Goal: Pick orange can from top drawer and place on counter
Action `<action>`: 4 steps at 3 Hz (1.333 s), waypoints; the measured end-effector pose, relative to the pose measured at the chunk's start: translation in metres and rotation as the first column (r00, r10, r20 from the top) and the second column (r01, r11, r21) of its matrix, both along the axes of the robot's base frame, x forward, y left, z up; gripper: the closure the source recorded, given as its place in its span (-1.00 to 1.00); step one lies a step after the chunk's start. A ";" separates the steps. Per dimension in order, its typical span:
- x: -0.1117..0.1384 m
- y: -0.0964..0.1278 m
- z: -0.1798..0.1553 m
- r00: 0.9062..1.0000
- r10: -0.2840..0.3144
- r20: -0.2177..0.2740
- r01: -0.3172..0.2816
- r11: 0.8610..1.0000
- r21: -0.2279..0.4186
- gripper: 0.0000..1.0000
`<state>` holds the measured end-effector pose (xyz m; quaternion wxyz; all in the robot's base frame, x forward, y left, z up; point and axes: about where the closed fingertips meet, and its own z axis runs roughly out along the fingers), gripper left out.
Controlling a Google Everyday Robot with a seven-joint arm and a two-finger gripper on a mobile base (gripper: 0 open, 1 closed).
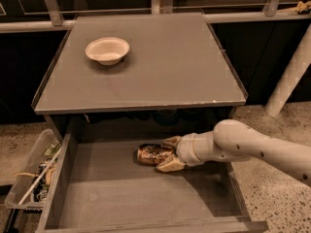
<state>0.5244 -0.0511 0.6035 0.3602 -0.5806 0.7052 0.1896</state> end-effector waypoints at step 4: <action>-0.017 -0.003 0.047 1.000 -0.009 0.019 0.011 0.997 -0.074 1.00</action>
Offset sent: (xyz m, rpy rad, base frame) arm -0.0009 0.0009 0.0037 -0.0031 -0.0032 0.0020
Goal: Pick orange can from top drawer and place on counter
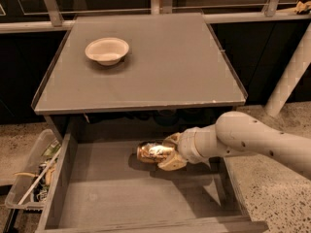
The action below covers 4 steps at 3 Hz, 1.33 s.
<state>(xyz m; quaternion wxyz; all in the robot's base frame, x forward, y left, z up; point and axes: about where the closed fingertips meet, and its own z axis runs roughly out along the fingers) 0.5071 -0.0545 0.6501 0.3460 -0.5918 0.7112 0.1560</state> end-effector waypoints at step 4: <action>-0.003 -0.034 0.191 0.993 0.006 0.114 -0.001 0.999 -0.043 1.00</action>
Offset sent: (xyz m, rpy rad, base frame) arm -0.0318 -0.0320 0.1178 0.0373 -0.0119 0.0047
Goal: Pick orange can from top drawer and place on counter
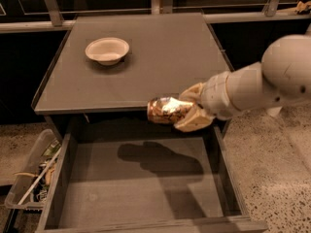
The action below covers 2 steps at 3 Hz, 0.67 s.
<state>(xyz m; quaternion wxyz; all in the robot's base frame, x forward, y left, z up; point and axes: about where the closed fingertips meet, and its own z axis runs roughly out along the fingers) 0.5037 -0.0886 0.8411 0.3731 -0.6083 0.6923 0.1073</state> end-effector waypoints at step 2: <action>0.038 -0.011 0.058 0.998 -0.050 0.048 0.052 0.998 -0.040 1.00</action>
Offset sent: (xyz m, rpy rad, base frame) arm 0.0283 -0.0116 0.0426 -0.0374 -0.0321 -0.0369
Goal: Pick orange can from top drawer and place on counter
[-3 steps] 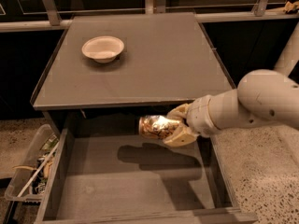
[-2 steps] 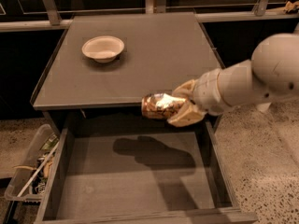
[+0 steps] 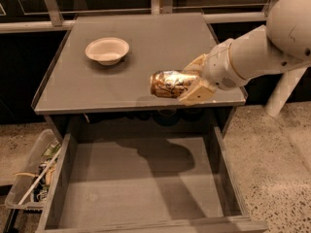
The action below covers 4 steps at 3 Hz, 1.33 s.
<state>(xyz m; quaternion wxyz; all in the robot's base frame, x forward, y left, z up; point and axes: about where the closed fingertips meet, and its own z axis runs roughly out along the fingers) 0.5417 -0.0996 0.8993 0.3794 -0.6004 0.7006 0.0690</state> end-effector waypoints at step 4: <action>0.146 -0.045 0.059 0.971 -0.173 0.163 0.131 0.962 0.240 1.00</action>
Offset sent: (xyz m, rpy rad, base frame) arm 0.1223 -0.0531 0.0608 0.0977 -0.2638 -0.2076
